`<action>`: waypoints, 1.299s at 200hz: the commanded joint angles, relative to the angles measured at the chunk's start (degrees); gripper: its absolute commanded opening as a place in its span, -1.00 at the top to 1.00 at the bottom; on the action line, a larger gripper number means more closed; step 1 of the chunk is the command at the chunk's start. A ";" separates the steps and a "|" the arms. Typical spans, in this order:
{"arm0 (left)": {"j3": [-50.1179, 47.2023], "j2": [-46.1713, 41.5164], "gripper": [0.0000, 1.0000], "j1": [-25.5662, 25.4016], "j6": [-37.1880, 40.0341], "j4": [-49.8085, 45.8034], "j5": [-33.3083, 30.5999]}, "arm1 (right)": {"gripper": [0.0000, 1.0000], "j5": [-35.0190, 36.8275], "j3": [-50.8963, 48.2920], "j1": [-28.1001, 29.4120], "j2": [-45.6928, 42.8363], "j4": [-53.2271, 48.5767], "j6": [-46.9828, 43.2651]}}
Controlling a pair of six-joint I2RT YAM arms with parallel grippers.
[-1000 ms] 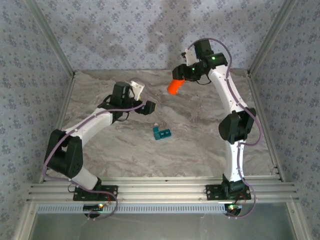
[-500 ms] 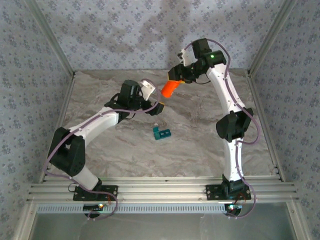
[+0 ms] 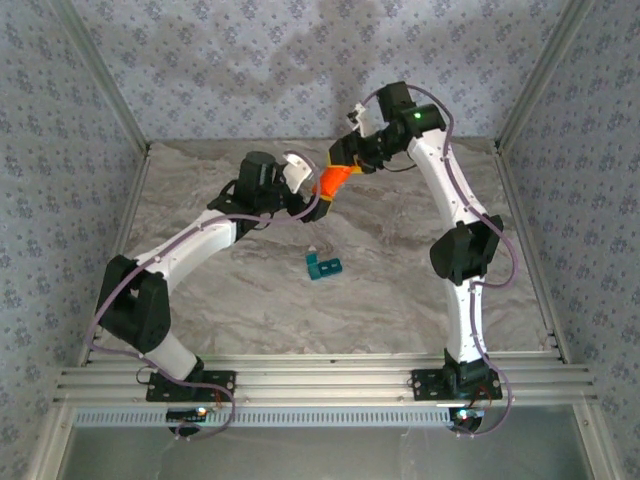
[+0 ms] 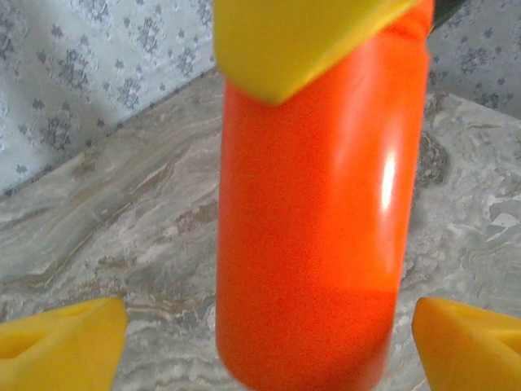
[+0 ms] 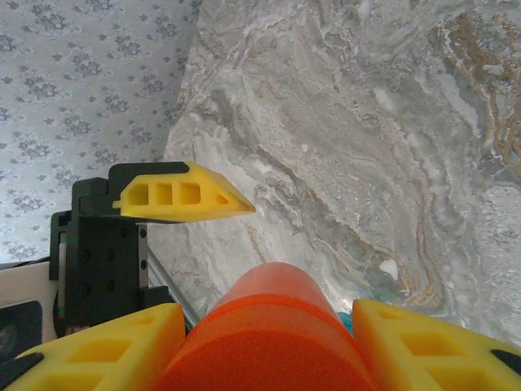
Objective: Sort the pills into containers
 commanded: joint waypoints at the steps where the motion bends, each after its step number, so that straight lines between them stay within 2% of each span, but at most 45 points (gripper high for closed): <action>1: 2.49 1.59 -0.75 -0.18 0.92 1.65 3.12 | 0.27 -3.03 -0.46 0.46 -2.45 1.73 2.42; 73: 5.73 4.50 -0.61 0.19 0.12 0.21 6.61 | 0.27 -3.08 -1.74 1.19 -3.29 3.07 3.66; 116: 7.12 5.56 -0.39 0.46 -0.46 0.02 7.03 | 0.29 -2.87 -3.74 1.31 -4.25 3.97 3.89; 150: 7.11 5.83 -0.40 0.62 -0.58 -1.13 7.62 | 0.29 -2.89 -4.22 1.20 -4.60 4.42 4.19; 182: 6.57 5.96 -0.54 0.62 -0.78 -2.61 7.84 | 0.29 -2.87 -4.31 1.00 -4.60 4.53 4.23; 210: 6.38 6.10 -0.55 0.66 -1.25 -2.66 7.64 | 0.29 -3.04 -4.31 0.86 -4.60 4.43 4.12; 260: 7.34 6.53 -0.37 0.56 -1.99 -2.32 7.27 | 0.30 -3.39 -4.94 1.01 -4.82 4.66 3.78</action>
